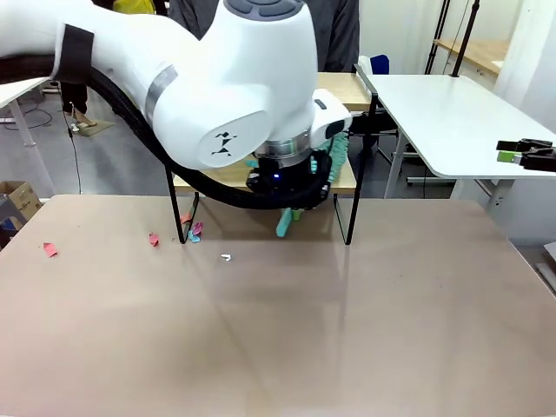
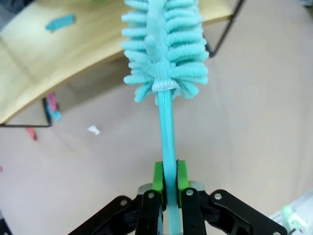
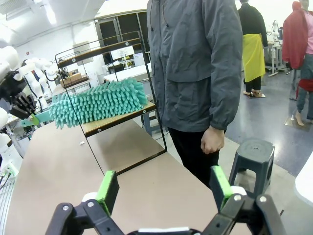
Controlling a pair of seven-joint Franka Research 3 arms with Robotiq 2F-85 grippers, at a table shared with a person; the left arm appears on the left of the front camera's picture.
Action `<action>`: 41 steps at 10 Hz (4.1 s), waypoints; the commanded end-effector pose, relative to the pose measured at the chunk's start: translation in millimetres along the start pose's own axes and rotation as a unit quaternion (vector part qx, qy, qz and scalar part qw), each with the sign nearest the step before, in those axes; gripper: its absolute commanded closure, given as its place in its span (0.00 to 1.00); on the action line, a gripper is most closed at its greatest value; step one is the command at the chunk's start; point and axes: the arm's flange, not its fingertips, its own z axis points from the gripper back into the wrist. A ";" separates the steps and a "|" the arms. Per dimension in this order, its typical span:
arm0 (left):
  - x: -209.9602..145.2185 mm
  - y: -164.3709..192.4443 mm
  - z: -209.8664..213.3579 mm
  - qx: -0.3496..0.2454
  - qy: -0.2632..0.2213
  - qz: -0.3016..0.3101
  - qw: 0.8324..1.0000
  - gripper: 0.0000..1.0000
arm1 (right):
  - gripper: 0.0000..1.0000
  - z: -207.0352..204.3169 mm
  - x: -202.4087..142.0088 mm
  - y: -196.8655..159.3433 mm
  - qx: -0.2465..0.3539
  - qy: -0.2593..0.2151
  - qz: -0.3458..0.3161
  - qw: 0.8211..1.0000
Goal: Clean the shelf.
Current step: Clean the specific section of the Shelf indicated by the human with the Duster, then hand the Duster back to the human.
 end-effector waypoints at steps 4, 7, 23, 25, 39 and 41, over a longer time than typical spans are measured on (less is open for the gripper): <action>-14.2 117.2 14.1 0.073 0.048 0.069 0.994 0.87 | 0.00 -2.1 3.5 2.1 0.000 -0.001 0.002 1.000; -22.4 175.1 30.7 0.185 0.064 0.066 0.978 0.87 | 0.00 -2.1 3.5 2.1 0.000 -0.001 0.002 1.000; -45.1 249.8 144.7 -0.174 -0.012 -0.216 0.961 0.87 | 0.00 -2.1 3.5 2.1 0.000 -0.001 0.002 1.000; -54.1 266.4 165.0 -0.214 -0.009 -0.285 0.934 0.87 | 0.00 -2.1 3.5 2.1 0.000 -0.001 0.002 1.000; -89.1 264.2 155.9 -0.180 0.175 -0.472 0.845 0.87 | 0.00 -2.1 3.5 2.1 0.000 -0.001 0.002 1.000; -89.1 264.2 155.9 -0.180 0.175 -0.472 0.845 0.87 | 0.00 -2.1 3.5 2.1 0.000 -0.001 0.002 1.000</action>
